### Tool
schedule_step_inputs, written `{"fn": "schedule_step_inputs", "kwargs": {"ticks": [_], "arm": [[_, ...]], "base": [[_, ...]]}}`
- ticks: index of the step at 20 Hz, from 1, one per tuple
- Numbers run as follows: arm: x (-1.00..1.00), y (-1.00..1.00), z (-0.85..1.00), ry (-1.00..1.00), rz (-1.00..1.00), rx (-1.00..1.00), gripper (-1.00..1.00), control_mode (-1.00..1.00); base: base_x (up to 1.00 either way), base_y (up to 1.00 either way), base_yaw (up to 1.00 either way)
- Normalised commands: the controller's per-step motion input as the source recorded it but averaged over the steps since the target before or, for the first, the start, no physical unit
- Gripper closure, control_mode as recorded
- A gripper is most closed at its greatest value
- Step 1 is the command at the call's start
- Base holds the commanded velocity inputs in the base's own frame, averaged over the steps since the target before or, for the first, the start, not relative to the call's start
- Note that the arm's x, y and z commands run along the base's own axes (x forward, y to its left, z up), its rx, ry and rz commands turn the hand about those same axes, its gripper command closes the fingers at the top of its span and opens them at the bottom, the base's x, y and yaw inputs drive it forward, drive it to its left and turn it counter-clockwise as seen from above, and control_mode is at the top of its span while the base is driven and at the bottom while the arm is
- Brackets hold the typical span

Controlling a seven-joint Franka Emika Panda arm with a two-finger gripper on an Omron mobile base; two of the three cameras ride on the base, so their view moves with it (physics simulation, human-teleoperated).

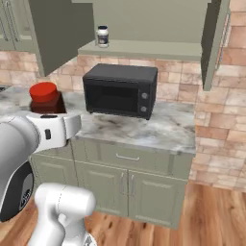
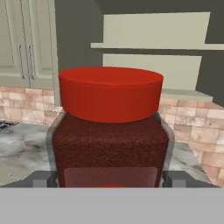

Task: Collect the paprika, mayonnaise, and shaker from the cabinet and place them next to the stove.

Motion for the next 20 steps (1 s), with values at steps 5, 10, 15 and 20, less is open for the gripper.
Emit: {"fn": "schedule_step_inputs", "kwargs": {"ticks": [5,10,15,20], "arm": [[0.00,0.00,0.00,0.00,0.00,0.00,1.00,1.00],[0.00,0.00,0.00,0.00,0.00,0.00,1.00,1.00],[0.00,0.00,0.00,0.00,0.00,0.00,1.00,1.00],[0.00,0.00,0.00,0.00,0.00,0.00,1.00,1.00]], "base": [[-0.47,0.98,0.05],[-0.17,1.00,0.01],[0.08,1.00,-0.01],[0.42,1.00,-0.05]]}}
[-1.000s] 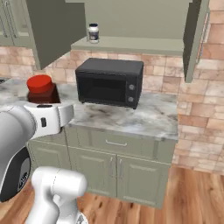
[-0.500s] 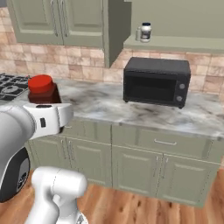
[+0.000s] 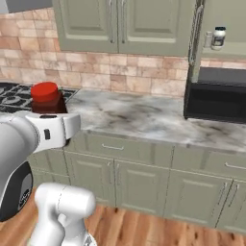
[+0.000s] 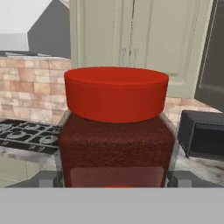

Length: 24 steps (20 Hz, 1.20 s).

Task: Collect the paprika, mayonnaise, and shaker from the cabinet and place them next to the stove.

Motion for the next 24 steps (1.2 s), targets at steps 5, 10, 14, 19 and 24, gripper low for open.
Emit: {"fn": "schedule_step_inputs", "kwargs": {"ticks": [5,10,14,19,24], "arm": [[0.00,0.00,0.00,0.00,0.00,0.00,1.00,1.00],[0.00,0.00,0.00,0.00,0.00,0.00,1.00,1.00],[0.00,0.00,0.00,0.00,0.00,0.00,1.00,1.00],[0.00,0.00,0.00,0.00,0.00,0.00,1.00,1.00],[0.00,0.00,0.00,0.00,0.00,0.00,1.00,1.00]], "base": [[0.52,0.92,-0.05],[0.74,0.64,-0.05],[0.79,0.29,-0.02],[0.69,0.31,-0.01],[0.59,0.32,0.00]]}}
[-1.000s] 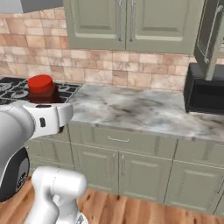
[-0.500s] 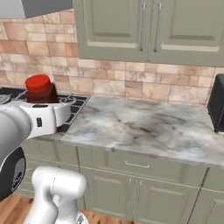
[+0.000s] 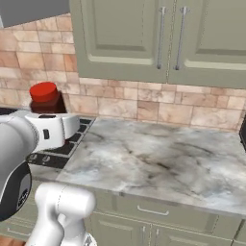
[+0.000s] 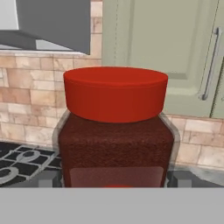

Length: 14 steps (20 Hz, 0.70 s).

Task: Collect the paprika, mayonnaise, and shaker from the cabinet and place them next to the stove.

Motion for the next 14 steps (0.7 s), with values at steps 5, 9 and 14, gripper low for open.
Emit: {"fn": "schedule_step_inputs", "kwargs": {"ticks": [5,9,14], "arm": [[0.00,0.00,0.00,0.00,0.00,0.00,1.00,1.00],[0.54,0.14,-0.30,0.06,0.03,0.00,1.00,-1.00],[0.92,0.11,-0.59,0.07,0.20,0.00,1.00,-1.00]], "base": [[0.51,0.34,0.00],[0.14,0.09,0.00],[0.00,0.00,0.00]]}}
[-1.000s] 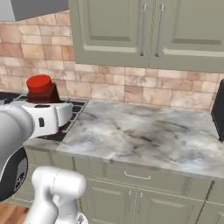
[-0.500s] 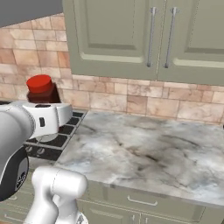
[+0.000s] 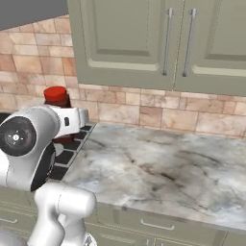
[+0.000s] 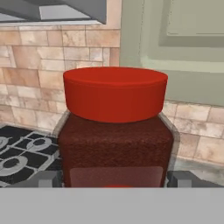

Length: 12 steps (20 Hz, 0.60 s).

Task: Collect the paprika, mayonnaise, and shaker from the cabinet and place them next to the stove.

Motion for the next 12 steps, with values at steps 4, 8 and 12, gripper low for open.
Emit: {"fn": "schedule_step_inputs", "kwargs": {"ticks": [4,8,12], "arm": [[0.79,0.07,-0.62,0.01,0.32,0.00,1.00,-1.00],[0.73,0.08,-0.57,0.00,0.38,0.00,1.00,-1.00],[0.63,0.08,-0.54,0.00,0.36,0.00,1.00,-1.00]], "base": [[0.00,0.00,0.00],[0.00,0.00,0.00],[0.00,0.00,0.00]]}}
